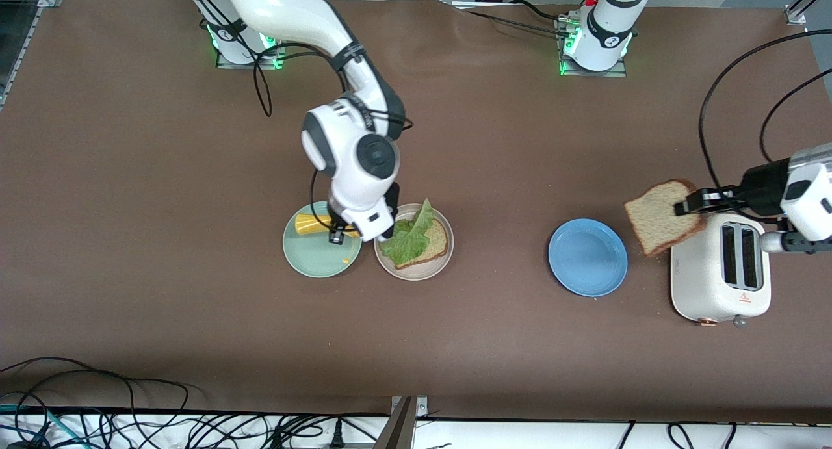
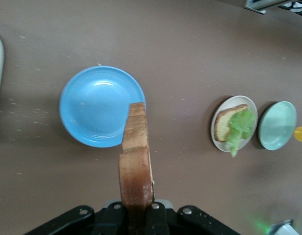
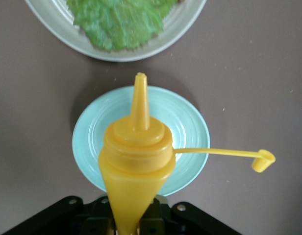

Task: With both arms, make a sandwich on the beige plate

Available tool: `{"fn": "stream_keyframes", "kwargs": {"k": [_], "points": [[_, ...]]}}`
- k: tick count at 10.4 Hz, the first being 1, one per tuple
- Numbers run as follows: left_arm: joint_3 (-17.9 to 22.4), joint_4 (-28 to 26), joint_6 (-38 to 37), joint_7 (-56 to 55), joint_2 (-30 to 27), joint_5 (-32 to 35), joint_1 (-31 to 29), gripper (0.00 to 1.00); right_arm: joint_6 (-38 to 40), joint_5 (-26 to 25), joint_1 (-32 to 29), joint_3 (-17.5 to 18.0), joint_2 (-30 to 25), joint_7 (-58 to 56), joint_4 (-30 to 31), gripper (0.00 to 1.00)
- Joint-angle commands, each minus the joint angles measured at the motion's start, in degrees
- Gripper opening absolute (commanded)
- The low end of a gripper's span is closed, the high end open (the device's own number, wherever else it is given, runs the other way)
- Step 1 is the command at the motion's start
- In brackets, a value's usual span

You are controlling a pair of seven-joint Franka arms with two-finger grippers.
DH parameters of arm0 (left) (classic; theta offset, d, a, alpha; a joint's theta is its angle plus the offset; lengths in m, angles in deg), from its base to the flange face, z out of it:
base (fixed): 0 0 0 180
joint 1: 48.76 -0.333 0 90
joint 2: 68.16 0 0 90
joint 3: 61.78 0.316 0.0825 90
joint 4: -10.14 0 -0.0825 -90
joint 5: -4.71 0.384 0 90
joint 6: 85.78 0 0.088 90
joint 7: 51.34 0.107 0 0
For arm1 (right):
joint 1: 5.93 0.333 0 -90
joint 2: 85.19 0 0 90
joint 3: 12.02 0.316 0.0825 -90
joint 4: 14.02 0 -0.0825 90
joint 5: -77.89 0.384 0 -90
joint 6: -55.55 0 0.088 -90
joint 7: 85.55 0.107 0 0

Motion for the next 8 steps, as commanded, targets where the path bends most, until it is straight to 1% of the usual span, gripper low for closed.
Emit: {"fn": "stream_keyframes", "kwargs": {"k": [1, 2, 3, 6, 8], "points": [[0.36, 0.75, 0.35, -2.31, 2.35, -3.79, 3.26, 0.00, 2.36, 11.32, -7.60, 0.82, -1.76, -8.53, -0.17, 0.00], [0.45, 0.75, 1.75, -3.44, 3.40, -6.41, 5.54, 0.00, 2.80, 17.38, -10.51, 0.82, -2.11, -13.44, -0.08, 0.00], [0.36, 0.40, 5.15, -5.89, 4.37, -8.52, 7.22, 0.00, 5.59, 20.49, -13.15, 0.99, -2.03, -17.49, 0.01, 0.00], [0.45, 0.05, 14.99, -14.24, 7.36, -9.94, 15.65, 0.00, 9.90, 28.49, -18.43, 1.26, -1.76, -26.11, 0.10, 0.00], [0.45, -0.13, 22.47, -19.86, 9.56, -10.13, 20.92, 0.00, 13.42, 35.08, -22.21, 1.26, -1.32, -32.88, 0.88, 0.00]]}}
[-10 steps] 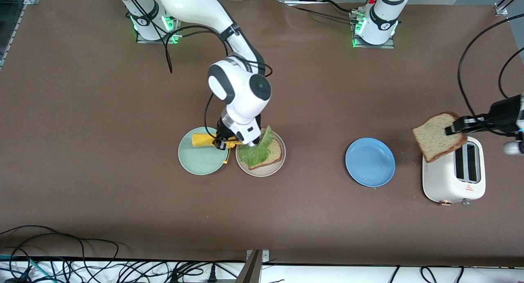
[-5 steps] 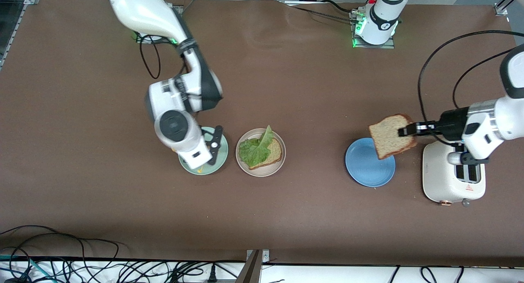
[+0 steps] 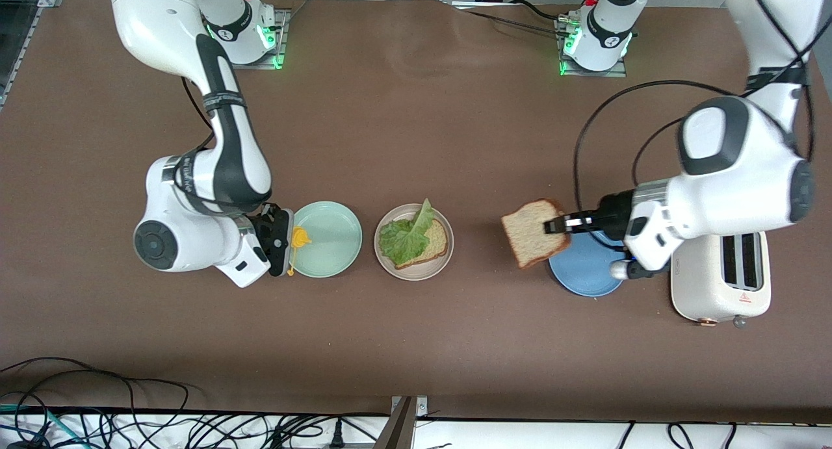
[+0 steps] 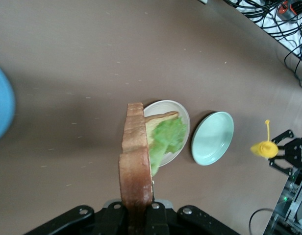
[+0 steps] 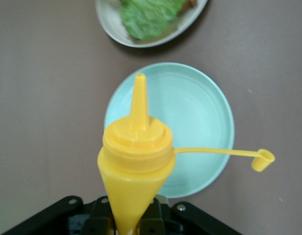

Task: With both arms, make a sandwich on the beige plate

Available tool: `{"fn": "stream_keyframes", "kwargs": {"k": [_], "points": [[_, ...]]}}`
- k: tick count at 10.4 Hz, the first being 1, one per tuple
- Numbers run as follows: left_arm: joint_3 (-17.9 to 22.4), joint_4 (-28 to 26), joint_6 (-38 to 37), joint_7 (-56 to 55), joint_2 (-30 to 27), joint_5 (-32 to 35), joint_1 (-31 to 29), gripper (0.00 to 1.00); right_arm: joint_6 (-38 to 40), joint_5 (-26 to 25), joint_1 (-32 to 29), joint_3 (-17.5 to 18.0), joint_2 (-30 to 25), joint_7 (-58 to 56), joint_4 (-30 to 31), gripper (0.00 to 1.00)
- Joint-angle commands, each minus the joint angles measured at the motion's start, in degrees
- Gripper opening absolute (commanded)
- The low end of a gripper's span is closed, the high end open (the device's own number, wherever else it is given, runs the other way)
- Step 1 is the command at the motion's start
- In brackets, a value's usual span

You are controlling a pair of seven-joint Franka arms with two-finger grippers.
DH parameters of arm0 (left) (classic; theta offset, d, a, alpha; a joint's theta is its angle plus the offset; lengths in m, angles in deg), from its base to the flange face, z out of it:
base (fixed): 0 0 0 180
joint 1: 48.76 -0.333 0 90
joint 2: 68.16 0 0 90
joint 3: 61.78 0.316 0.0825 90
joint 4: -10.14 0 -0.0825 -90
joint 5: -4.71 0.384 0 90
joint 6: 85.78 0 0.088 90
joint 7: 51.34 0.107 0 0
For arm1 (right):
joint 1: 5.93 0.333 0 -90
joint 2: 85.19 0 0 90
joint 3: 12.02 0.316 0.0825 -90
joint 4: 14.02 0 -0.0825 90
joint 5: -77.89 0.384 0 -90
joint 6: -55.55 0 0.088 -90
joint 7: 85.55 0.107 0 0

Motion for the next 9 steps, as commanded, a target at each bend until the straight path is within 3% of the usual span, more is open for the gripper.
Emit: {"fn": "stream_keyframes", "kwargs": {"k": [1, 5, 6, 9], "points": [[0.67, -0.50, 7.20, -5.32, 2.08, -1.74, 5.39, 0.00, 3.59, 5.89, -4.00, 1.10, 0.01, -8.00, 0.95, 0.00], [0.94, -2.52, 22.84, -11.39, 7.35, -1.38, 13.04, 0.00, 8.24, 11.71, -8.48, 1.18, 1.51, -21.73, 2.88, 0.00], [1.37, -2.62, 24.44, -14.10, 8.93, -1.21, 15.15, 0.00, 9.13, 11.71, -9.10, 1.18, 1.77, -23.83, 2.97, 0.00], [1.90, -3.05, 28.66, -18.86, 11.31, 3.53, 20.08, 0.00, 10.98, 17.93, -12.70, 1.18, 3.70, -34.01, 5.95, 0.00]]}}
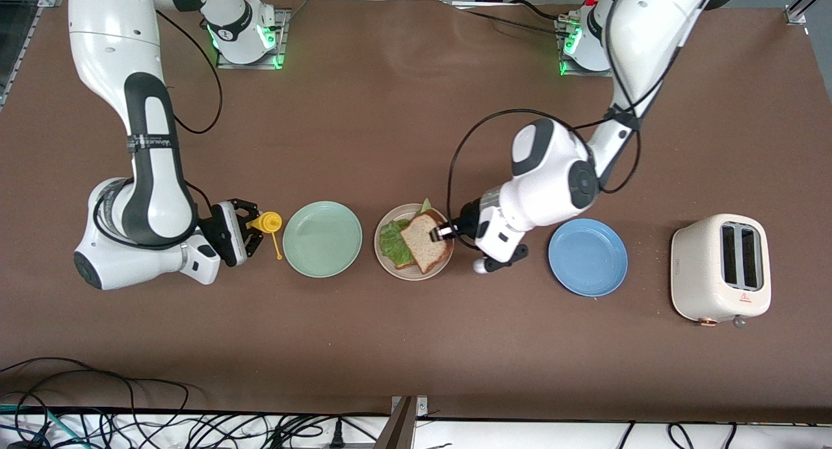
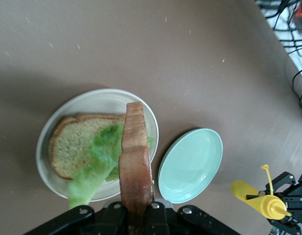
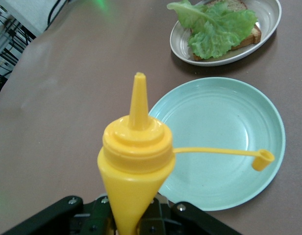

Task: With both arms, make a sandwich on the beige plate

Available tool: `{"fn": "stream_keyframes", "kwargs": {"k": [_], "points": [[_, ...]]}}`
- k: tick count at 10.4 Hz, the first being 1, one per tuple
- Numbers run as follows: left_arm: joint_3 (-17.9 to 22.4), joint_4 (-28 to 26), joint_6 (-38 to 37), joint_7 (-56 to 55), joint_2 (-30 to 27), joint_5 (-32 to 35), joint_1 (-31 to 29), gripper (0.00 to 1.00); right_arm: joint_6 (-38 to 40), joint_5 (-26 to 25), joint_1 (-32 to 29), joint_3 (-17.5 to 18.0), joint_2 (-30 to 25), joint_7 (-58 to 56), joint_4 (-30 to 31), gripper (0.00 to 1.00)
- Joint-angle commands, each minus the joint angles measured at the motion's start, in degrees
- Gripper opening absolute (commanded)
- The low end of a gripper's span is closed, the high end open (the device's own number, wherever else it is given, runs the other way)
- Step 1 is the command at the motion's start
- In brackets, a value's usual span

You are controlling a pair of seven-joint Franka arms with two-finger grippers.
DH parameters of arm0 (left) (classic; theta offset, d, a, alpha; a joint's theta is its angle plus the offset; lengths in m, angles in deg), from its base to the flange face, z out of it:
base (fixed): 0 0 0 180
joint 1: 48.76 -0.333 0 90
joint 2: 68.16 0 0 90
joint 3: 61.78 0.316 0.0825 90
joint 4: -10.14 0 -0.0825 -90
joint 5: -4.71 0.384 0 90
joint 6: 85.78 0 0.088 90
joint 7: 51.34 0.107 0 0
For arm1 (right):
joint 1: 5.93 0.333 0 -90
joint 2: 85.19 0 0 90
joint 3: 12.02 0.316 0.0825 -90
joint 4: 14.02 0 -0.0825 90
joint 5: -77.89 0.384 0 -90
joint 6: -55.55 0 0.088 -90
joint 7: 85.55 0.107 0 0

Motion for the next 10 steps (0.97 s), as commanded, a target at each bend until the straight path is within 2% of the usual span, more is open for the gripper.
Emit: {"fn": "stream_keyframes", "kwargs": {"k": [1, 6, 8, 9, 10], "points": [[0.94, 0.27, 2.06, -4.37, 0.96, 4.16, 2.77, 0.00, 3.27, 5.67, -3.64, 0.87, 1.67, -8.56, 1.56, 0.00], [1.81, 0.44, 2.24, -4.82, 2.01, 4.97, 5.40, 0.00, 7.41, 15.43, -7.60, 0.87, 7.74, -20.96, 1.74, 0.00], [4.88, 0.44, 6.96, -5.70, 2.98, 4.88, 8.82, 0.00, 8.38, 15.27, -8.39, 0.87, 8.28, -21.34, 1.74, 0.00], [5.33, 0.36, 7.07, -6.23, 3.07, 4.97, 9.19, 0.00, 8.91, 15.01, -8.83, 0.87, 8.28, -21.26, 1.74, 0.00], [5.33, 0.36, 7.07, -6.23, 3.07, 4.97, 9.10, 0.02, 9.08, 14.92, -9.10, 0.87, 8.36, -21.52, 1.74, 0.21]]}}
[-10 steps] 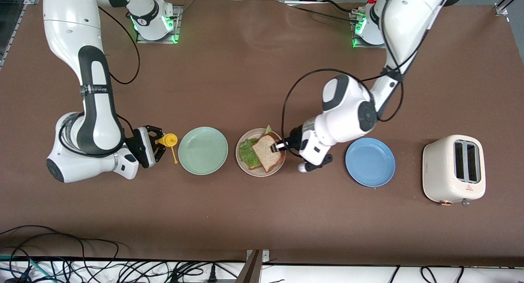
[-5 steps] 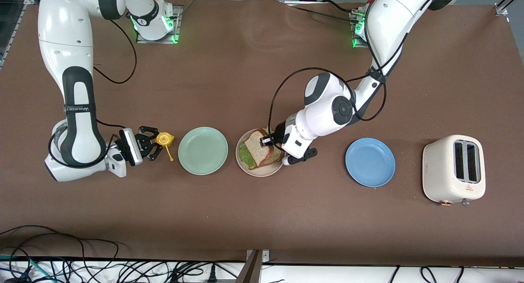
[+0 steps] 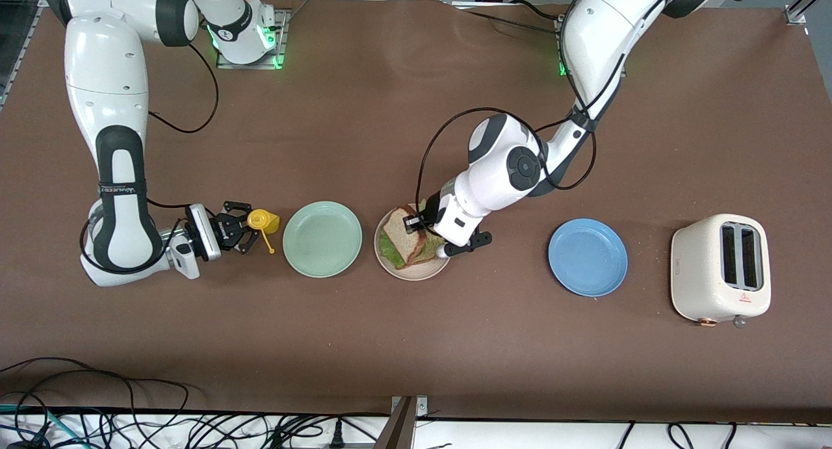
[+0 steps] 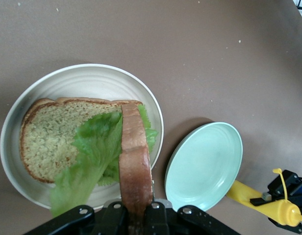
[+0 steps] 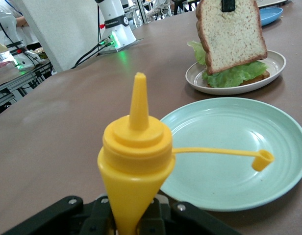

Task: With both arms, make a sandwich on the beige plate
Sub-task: 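Place the bread on the lettuce with the left gripper while the right releases mustard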

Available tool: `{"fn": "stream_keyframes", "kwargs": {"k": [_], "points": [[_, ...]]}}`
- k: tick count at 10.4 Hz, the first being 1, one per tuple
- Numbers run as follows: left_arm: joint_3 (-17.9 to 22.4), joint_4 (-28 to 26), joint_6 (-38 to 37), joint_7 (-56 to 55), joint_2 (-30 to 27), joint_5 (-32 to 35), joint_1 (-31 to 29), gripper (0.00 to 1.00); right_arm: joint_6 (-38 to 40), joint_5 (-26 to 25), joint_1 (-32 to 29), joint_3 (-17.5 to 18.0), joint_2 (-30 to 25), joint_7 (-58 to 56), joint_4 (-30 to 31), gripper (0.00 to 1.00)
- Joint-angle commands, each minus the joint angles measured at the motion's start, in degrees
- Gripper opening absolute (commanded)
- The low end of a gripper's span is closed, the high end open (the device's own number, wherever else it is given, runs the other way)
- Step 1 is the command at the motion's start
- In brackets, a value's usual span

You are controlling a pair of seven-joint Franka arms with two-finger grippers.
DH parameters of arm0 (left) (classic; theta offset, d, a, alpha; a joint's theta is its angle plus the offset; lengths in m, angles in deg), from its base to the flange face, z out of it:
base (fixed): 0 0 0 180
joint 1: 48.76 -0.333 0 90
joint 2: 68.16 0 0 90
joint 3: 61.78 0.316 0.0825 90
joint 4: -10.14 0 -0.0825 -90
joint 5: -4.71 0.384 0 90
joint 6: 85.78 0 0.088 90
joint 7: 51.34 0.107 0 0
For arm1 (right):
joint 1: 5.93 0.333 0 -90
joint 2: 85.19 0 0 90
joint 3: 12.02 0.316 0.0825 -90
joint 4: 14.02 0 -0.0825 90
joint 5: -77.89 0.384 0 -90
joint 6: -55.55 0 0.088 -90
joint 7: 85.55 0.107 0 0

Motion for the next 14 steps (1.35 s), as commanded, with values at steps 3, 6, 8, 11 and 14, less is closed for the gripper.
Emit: {"fn": "stream_keyframes", "kwargs": {"k": [3, 6, 8, 11, 14], "points": [[0.96, 0.41, 0.18, -1.76, 0.11, 1.61, 0.05, 0.49, 2.99, 0.52, -2.29, 0.52, 0.35, -1.54, -0.48, 1.00], [1.75, 0.32, -5.43, -1.41, -0.42, 3.97, -0.04, 0.76, 5.44, -4.12, -4.75, 0.34, 0.08, -1.88, -0.74, 1.00], [1.66, 0.41, -10.70, -1.67, -0.42, 6.70, -0.04, 0.90, 6.50, -7.29, -8.26, 0.43, 0.08, -1.80, -0.83, 1.00], [1.92, 0.41, -11.07, -1.76, -0.07, 6.71, 0.31, 0.93, 6.51, -7.57, -11.86, -0.27, -1.41, 7.46, -1.53, 1.00], [3.76, 0.32, -11.07, -1.76, 0.63, 8.02, 0.57, 0.93, 6.51, -8.44, -11.44, -1.76, -5.44, 24.86, -4.08, 1.00]]}}
